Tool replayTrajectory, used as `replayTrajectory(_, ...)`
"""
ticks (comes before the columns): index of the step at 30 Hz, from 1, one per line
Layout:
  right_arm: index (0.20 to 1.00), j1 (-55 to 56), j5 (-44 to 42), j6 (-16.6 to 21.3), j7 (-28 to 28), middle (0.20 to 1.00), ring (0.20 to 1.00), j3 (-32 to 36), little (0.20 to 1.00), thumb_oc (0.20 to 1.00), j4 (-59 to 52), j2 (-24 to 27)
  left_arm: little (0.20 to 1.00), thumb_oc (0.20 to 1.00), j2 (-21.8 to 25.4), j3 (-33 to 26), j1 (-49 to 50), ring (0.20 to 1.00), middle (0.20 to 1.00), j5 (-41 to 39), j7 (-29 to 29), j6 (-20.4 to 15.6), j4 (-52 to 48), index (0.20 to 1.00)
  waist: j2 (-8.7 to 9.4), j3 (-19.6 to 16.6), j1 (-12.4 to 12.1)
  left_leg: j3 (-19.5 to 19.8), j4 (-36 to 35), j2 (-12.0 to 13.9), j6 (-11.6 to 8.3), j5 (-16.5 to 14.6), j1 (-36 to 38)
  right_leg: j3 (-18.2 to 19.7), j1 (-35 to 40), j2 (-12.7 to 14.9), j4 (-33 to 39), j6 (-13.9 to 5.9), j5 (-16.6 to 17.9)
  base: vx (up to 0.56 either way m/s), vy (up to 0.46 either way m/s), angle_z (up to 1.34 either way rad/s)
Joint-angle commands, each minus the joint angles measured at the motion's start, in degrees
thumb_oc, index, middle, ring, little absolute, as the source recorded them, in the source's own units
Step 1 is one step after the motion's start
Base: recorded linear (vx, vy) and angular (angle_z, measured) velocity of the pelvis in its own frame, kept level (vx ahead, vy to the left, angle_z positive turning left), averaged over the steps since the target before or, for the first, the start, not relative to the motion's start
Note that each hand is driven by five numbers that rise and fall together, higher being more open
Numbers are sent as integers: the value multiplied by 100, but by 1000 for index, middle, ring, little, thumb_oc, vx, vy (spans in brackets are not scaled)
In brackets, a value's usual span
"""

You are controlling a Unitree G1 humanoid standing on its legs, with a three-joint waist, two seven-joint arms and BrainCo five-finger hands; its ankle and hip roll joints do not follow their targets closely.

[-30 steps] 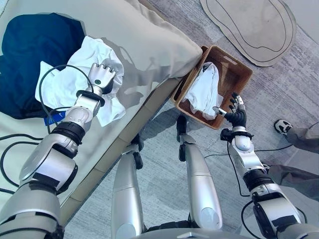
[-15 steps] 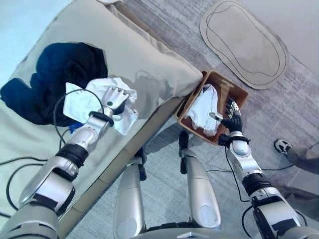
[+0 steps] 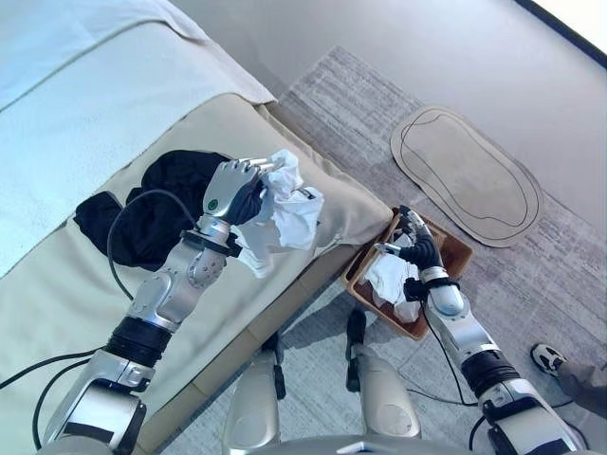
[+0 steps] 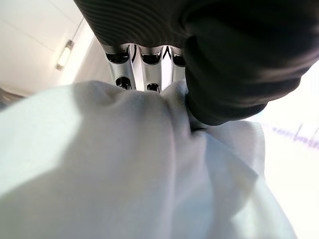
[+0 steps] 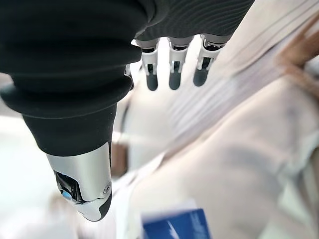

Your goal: Pick up clothes into the bucket

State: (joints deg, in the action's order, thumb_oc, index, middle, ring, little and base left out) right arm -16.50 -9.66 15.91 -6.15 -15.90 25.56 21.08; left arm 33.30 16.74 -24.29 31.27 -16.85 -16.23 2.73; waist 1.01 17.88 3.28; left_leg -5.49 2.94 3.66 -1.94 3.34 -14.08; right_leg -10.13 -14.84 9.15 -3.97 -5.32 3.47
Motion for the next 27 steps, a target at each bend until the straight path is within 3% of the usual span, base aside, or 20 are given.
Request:
replayTrajectory(1,1000,-99,110,295,317,1000,1000,-228,1000,1000,-598,168,200,200,-245,-15,-364,200,200,-996,257,-482,-441,200,-44,-465,-31,140,-321,167,-213,197,35,-78,247,451,-194,-484,-58,32,-20,3)
replayTrajectory(5,1000,-322,-10,261,718,1000,1000,-659,1000,1000,-1015,108,200,200,-370,97,-381,200,200,-1718,504,-619,-753,200,-64,-584,-76,104,-303,180,-189,119,314,-93,494,430,-137,-496,-77,42,-27,1)
replayTrajectory(13,1000,-585,-265,151,842,1000,1000,-1110,1000,1000,-1314,-331,200,200,-590,382,-156,200,200,-2351,820,-688,-1256,200,-87,-862,-151,32,-423,219,-190,52,721,-119,911,360,82,-493,-111,59,-25,-2)
replayTrajectory(17,1000,-577,-1403,149,1107,1000,1000,-1157,1000,1000,-1477,-628,200,200,-700,570,-71,200,200,-2647,930,-683,-1494,200,-92,-937,-169,37,-469,225,-188,47,831,-134,1030,353,120,-483,-129,34,-15,-1)
replayTrajectory(24,1000,-621,-2067,197,1197,1000,1000,-1328,1000,1000,-1674,-853,200,200,-814,760,185,200,200,-3155,1117,-694,-1833,200,-110,-984,-196,26,-510,218,-177,41,890,-145,1076,357,159,-481,-118,0,0,0)
replayTrajectory(25,868,-632,-2233,217,1211,868,868,-1348,868,868,-1676,-916,200,200,-848,811,191,200,200,-3212,1119,-687,-1840,200,-114,-987,-199,29,-509,216,-174,40,887,-150,1075,359,158,-482,-118,0,0,0)
replayTrajectory(26,366,-647,-2316,246,1195,366,366,-1352,366,366,-1668,-957,200,200,-865,840,188,200,200,-3267,1120,-687,-1848,200,-115,-988,-201,34,-506,215,-172,38,884,-152,1072,360,157,-482,-118,0,0,0)
replayTrajectory(27,200,-653,-2398,280,1182,200,200,-1362,200,200,-1667,-1009,200,200,-879,885,192,200,200,-3343,1124,-687,-1869,200,-118,-985,-205,33,-504,205,-168,37,878,-150,1072,360,155,-484,-118,0,0,0)
